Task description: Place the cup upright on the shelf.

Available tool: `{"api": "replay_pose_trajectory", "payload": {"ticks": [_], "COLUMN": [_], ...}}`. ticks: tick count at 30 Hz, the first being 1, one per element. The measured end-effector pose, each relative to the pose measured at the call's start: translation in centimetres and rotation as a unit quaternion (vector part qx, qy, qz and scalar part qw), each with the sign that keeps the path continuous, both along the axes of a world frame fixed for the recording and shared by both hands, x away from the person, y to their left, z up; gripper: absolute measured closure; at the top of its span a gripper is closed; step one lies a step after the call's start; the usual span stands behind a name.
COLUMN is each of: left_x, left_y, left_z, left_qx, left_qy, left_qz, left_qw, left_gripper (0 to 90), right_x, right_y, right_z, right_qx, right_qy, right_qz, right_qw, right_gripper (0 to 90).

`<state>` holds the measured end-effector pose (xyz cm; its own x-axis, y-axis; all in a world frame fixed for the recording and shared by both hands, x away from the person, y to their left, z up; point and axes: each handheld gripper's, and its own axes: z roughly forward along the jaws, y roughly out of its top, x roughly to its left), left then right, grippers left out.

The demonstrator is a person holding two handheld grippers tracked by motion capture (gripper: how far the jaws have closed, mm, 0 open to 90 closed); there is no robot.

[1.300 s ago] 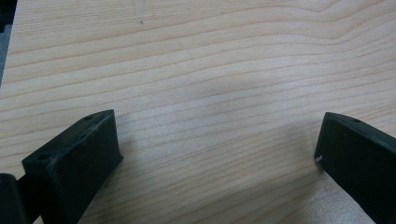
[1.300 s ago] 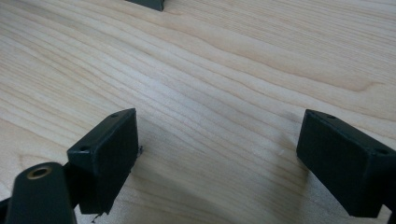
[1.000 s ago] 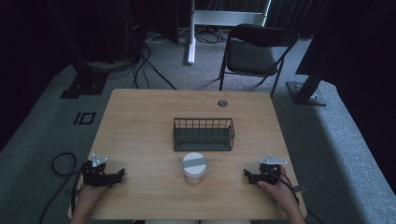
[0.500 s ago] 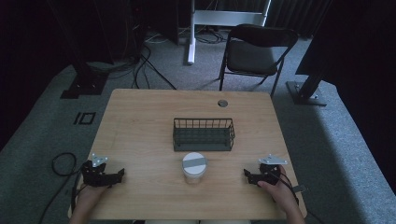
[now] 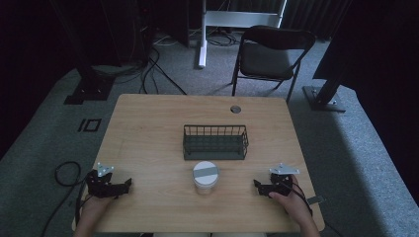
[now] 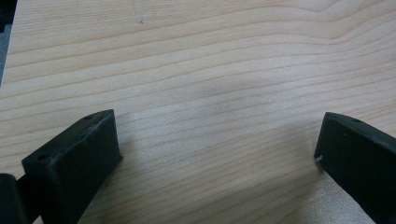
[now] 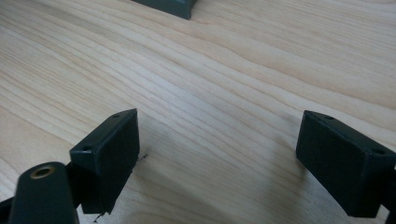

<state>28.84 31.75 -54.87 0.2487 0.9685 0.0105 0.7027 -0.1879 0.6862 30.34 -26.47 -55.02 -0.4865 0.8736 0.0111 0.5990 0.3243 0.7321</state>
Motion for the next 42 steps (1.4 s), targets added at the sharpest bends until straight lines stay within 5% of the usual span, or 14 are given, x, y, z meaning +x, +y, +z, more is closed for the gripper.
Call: {"api": "replay_pose_trajectory", "payload": {"ticks": [20,42], "left_x": [0.0,0.0], "left_y": [0.0,0.0], "left_z": [0.0,0.0], "left_qx": [0.000,0.000], "left_qy": [0.000,0.000], "left_qz": [0.000,0.000], "left_qw": [1.0000,1.0000], "left_gripper": [0.1,0.1], "right_x": [-0.5,-1.2], "right_y": [2.7,6.2], "right_z": [1.2,1.4], "right_qx": [0.013,0.041], "right_qy": [-0.017,-0.025], "right_qz": [0.049,0.118], "right_qw": [0.9986,0.9918], "right_gripper": [13.3,13.6]}}
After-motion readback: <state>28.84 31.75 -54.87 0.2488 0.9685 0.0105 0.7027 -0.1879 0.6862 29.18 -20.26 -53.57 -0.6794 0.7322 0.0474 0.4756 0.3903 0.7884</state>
